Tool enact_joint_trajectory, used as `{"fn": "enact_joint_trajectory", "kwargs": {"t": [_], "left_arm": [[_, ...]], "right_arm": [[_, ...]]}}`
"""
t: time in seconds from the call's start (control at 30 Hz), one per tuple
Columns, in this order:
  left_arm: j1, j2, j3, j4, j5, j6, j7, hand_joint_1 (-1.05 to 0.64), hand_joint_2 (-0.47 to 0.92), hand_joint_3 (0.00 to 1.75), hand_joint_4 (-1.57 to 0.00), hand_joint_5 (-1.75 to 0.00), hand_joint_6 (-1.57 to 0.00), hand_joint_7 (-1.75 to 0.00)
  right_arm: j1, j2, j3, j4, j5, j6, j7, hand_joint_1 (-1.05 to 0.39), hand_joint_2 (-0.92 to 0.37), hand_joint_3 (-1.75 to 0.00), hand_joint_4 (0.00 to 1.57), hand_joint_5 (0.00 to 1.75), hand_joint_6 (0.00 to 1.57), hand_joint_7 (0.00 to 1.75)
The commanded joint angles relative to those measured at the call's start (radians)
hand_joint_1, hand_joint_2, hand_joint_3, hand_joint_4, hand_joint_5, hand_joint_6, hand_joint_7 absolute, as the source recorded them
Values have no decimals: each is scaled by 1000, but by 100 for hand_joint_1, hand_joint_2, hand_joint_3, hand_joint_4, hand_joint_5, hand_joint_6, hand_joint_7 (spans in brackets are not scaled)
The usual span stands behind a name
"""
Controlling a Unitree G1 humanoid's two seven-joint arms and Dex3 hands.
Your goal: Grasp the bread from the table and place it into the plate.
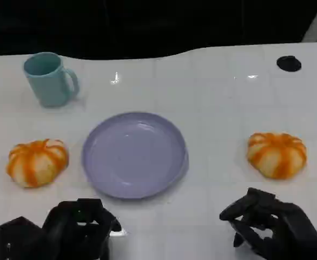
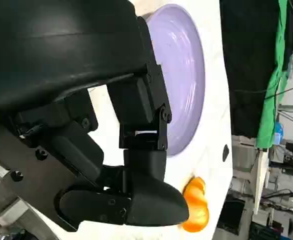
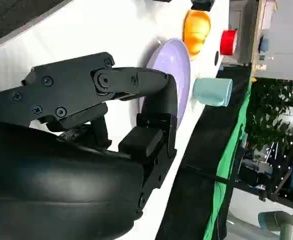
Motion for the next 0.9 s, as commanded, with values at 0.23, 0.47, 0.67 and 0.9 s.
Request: {"fn": "enact_joint_trajectory", "kwargs": {"t": [0.23,0.47,0.67,0.9], "left_arm": [[-2,14,7,-4,-1,1,2,-105,53,70,-157,-122,-143,-76],[-3,15,9,3,-2,-7,-2,-105,53,70,-157,-122,-142,-77],[-5,16,9,6,1,-11,-1,-105,54,70,-157,-122,-142,-76],[-4,16,9,3,-1,-10,-3,-105,53,70,-157,-122,-142,-77]], "right_arm": [[0,-7,-5,-5,8,1,-3,-44,-92,-29,73,158,77,101],[3,-6,-4,-12,6,3,-5,-44,-92,-29,73,158,78,101],[2,-7,-4,-11,7,6,-3,-44,-92,-30,73,158,77,101],[1,-6,-4,-10,11,1,-1,-43,-92,-29,73,153,78,90]]}}
